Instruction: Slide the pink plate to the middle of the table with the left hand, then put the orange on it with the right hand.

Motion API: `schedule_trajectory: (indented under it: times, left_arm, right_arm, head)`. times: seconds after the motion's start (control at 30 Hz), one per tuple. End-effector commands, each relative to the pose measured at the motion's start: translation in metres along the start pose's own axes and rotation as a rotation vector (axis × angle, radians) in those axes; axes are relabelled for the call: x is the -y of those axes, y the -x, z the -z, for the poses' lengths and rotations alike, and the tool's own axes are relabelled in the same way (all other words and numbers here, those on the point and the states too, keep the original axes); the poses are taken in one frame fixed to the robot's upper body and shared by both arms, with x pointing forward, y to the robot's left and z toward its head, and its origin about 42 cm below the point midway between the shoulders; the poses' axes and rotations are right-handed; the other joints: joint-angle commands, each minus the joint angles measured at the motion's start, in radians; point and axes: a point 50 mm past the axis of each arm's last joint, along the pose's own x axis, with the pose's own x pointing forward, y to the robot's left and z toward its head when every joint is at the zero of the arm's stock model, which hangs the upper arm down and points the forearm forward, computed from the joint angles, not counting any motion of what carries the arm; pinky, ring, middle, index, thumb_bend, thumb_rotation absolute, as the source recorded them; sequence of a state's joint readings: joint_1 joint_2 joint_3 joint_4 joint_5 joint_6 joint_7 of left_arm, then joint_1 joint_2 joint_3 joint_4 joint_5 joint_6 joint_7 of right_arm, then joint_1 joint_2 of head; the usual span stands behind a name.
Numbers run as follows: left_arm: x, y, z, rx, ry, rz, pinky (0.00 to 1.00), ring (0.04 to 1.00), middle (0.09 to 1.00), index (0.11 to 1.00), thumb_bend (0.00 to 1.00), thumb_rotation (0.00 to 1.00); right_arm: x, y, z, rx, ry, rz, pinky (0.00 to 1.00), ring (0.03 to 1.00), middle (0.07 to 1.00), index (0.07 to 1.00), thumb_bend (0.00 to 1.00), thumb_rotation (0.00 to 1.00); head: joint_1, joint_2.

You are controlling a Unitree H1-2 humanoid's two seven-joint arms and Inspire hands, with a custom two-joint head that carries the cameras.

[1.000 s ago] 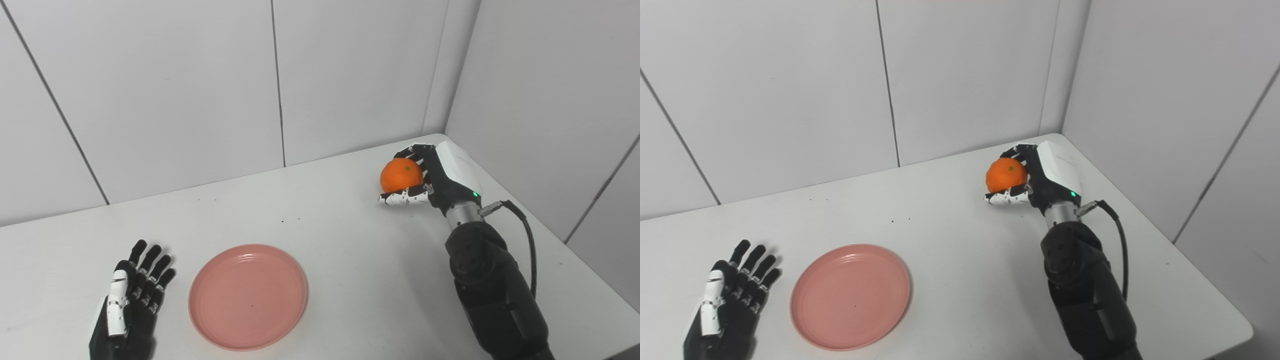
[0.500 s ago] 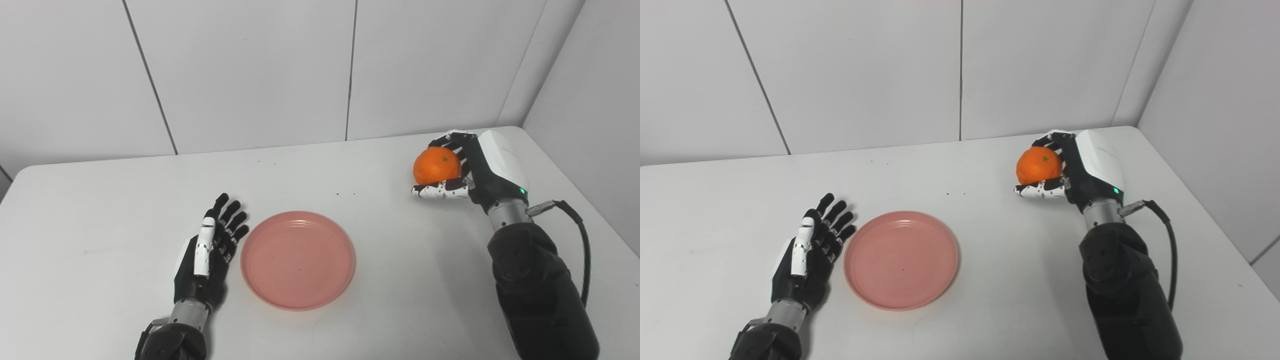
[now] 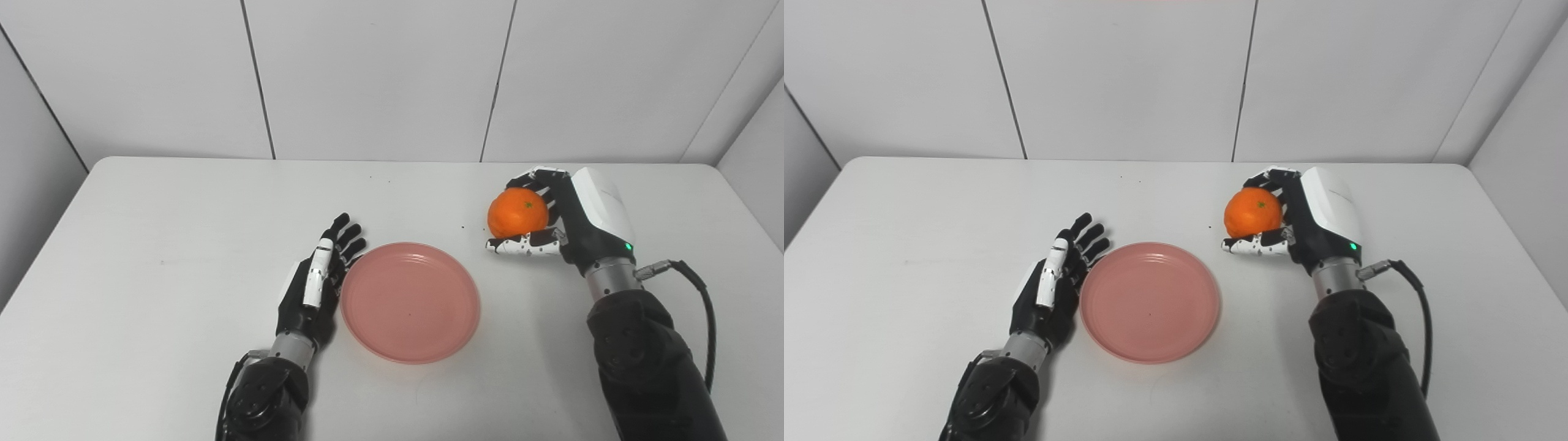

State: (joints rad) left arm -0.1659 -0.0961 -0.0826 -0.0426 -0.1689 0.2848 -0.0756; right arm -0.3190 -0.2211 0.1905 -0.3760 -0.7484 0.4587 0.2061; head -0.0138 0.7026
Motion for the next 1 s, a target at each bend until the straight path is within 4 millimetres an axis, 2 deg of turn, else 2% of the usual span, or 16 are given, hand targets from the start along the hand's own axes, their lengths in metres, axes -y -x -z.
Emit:
schedule_trajectory:
  times: [0.0, 0.27, 0.43, 0.73, 0.97]
  left_arm:
    - [0.004, 0.002, 0.007, -0.048, 0.009, -0.018, 0.9, 0.918, 0.931, 0.921, 0.38, 1.0]
    - [0.01, 0.0, 0.011, -0.049, 0.015, -0.017, 0.9, 0.916, 0.932, 0.922, 0.38, 1.0]
    - [0.01, 0.0, 0.012, -0.049, 0.018, -0.025, 0.91, 0.918, 0.933, 0.92, 0.38, 1.0]
    - [0.008, 0.001, 0.013, -0.032, -0.004, -0.049, 0.91, 0.923, 0.939, 0.925, 0.38, 1.0]
    - [0.009, 0.001, 0.013, -0.021, -0.014, -0.057, 0.92, 0.93, 0.942, 0.927, 0.38, 1.0]
  right_arm:
    - [0.008, -0.008, -0.024, 0.083, 0.009, 0.049, 0.35, 0.44, 0.514, 0.488, 0.51, 0.13]
    - [-0.024, -0.01, -0.041, 0.122, -0.002, -0.023, 0.32, 0.416, 0.498, 0.488, 0.51, 0.13]
    - [-0.04, -0.009, -0.047, 0.147, -0.031, -0.057, 0.26, 0.351, 0.452, 0.488, 0.51, 0.13]
    - [-0.059, -0.01, -0.056, 0.147, -0.021, -0.108, 0.28, 0.376, 0.47, 0.489, 0.51, 0.13]
    - [-0.074, -0.011, -0.059, 0.148, -0.015, -0.148, 0.26, 0.36, 0.461, 0.49, 0.51, 0.13]
  head:
    - [0.011, -0.001]
    - [0.039, -0.012]
    - [0.035, -0.023]
    - [0.032, -0.028]
    - [0.035, -0.028]
